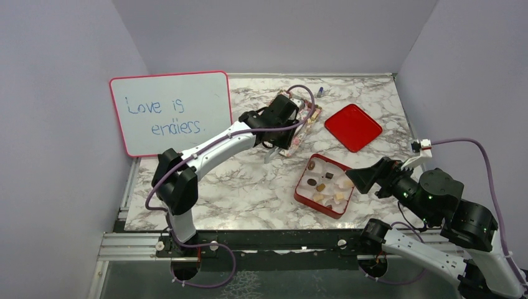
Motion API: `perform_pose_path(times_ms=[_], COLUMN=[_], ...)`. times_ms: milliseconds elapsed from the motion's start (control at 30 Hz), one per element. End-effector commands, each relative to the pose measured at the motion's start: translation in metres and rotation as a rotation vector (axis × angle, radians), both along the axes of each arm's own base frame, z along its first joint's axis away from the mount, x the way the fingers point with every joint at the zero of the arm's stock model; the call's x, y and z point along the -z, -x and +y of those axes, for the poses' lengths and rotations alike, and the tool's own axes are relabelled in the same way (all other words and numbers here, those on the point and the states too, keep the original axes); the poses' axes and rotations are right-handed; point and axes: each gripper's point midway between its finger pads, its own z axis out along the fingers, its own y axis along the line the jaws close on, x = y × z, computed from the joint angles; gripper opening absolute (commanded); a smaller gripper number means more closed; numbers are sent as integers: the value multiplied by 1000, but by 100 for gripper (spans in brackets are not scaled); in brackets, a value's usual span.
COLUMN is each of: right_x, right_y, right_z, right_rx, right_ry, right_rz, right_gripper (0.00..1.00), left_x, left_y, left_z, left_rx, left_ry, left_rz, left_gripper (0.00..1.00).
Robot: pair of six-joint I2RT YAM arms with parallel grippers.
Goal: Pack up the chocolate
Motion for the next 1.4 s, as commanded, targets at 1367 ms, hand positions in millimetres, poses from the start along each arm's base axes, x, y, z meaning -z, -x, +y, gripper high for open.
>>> perform_pose_path(times_ms=[1367], right_x=[-4], right_y=[-9], right_z=[8], right_rx=[-8], right_ry=[38], right_rz=[-22], right_gripper=[95], left_x=[60], left_y=[-151], left_z=[62], left_rx=[-299], left_ry=[-101], left_rz=[-23], left_gripper=[40])
